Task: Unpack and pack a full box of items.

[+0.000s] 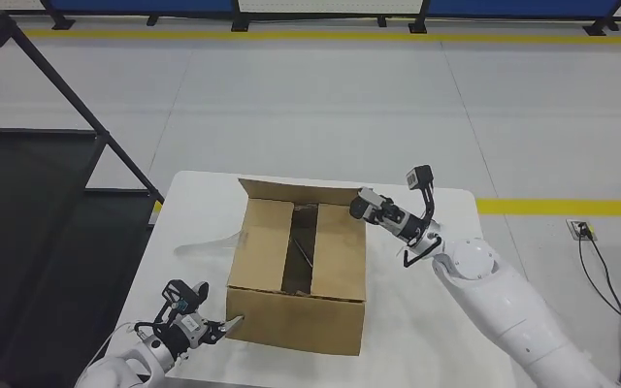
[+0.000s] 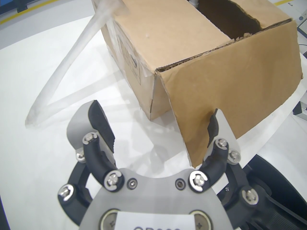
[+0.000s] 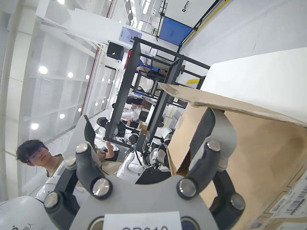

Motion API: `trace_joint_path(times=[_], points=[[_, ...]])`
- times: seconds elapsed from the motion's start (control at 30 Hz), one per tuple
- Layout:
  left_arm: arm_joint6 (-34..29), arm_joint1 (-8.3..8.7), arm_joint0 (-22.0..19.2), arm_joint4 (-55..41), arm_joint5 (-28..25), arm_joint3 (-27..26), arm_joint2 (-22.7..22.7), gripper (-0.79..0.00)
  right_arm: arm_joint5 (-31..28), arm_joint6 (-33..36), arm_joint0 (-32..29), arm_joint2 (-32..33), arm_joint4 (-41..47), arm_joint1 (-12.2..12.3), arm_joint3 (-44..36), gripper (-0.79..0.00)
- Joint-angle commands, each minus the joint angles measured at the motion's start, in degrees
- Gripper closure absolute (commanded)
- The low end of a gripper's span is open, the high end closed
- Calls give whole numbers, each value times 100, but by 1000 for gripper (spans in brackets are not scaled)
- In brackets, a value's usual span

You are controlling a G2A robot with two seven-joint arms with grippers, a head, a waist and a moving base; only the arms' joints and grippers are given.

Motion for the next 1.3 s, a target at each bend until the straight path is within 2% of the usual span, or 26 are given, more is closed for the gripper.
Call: trace_joint_path(times=[0.0, 0.27, 0.37, 0.43, 0.63, 0.77, 0.87, 1.03, 1.27], points=[[0, 0, 0, 0, 0, 0, 0, -785, 6, -2, -5, 1, 10, 2, -8, -785], [0, 0, 0, 0, 0, 0, 0, -785, 26, -43, -23, 4, 17, -1, -11, -785], [-12, 3, 10, 34, 4, -56, 51, -785, 385, -470, 3, -41, 18, -105, -99, -785], [9, 9, 21, 133, 25, -100, 82, -785, 549, -463, 158, -122, 145, -213, -19, -785], [98, 27, 76, 165, 5, -136, 124, -785, 1076, -1447, 838, -535, -237, -668, 717, -785], [171, 37, 121, 155, 24, -126, 119, -785, 1344, -1597, 1203, -762, -250, -964, 1367, -785], [209, 49, 155, 131, 7, -111, 106, -785, 1595, -1561, 1491, -917, -96, -1248, 2070, -785], [217, 65, 176, 146, -7, -114, 115, -785, 1694, -1114, 1775, -1072, 235, -1663, 2994, -785], [242, 100, 207, 312, -215, -169, 182, -785, 1865, -669, 2054, -1206, 197, -2086, 3896, -785]])
